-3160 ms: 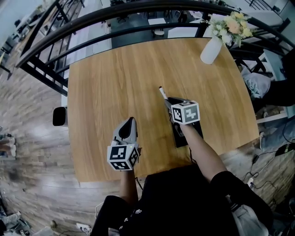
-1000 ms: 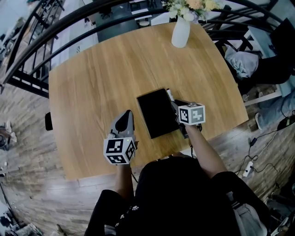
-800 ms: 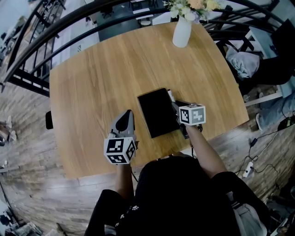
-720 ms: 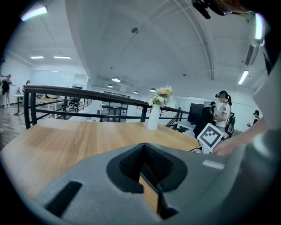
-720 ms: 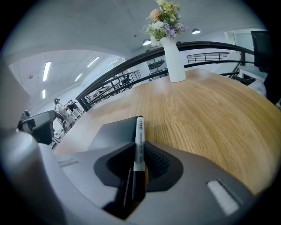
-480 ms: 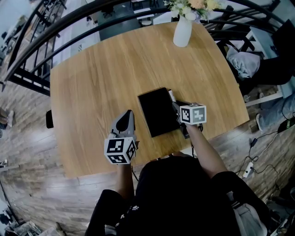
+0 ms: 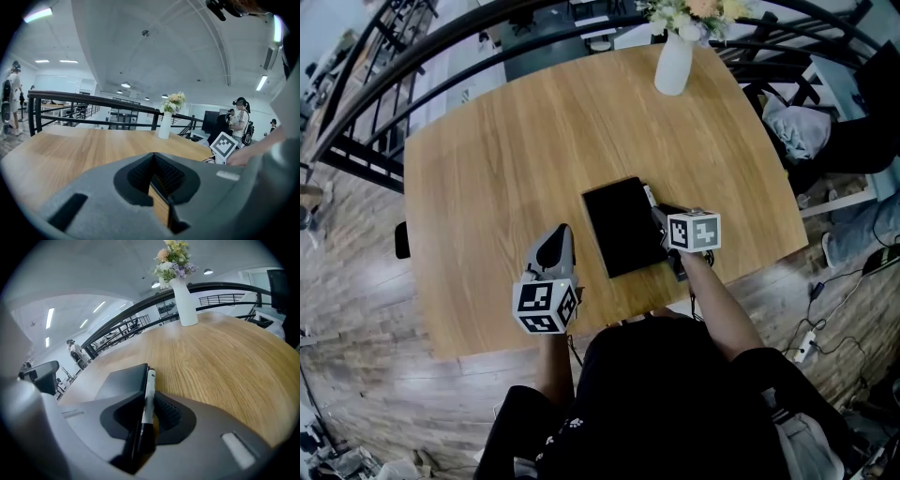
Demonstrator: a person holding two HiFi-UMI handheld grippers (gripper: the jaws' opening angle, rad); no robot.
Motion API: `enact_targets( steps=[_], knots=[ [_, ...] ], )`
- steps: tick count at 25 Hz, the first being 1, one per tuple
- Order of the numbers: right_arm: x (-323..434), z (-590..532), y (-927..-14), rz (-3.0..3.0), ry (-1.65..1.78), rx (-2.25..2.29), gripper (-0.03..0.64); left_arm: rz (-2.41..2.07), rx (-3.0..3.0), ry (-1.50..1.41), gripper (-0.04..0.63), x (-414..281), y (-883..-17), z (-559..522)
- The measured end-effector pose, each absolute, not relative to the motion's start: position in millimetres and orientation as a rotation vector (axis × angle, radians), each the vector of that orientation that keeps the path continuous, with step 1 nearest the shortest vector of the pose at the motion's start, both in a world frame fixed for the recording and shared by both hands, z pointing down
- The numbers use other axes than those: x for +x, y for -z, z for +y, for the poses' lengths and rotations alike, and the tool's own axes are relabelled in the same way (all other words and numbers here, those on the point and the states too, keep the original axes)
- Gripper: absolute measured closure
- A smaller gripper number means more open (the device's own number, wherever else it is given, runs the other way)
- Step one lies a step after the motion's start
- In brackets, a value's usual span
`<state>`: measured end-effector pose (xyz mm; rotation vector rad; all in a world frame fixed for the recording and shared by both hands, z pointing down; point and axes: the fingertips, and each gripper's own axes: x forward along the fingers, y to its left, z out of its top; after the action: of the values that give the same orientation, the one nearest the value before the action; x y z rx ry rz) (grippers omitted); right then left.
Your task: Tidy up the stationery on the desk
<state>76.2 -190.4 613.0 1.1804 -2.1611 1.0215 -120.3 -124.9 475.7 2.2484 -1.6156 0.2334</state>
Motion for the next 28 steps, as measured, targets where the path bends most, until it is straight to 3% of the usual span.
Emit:
enact_targets(
  steps=[28],
  knots=[
    [84.1,-200.1,-605.4,-2.219,-0.986,1.199,0.52,-1.642,2.231,-0.249,0.601,-119.9,-473.6,-127.1]
  ],
)
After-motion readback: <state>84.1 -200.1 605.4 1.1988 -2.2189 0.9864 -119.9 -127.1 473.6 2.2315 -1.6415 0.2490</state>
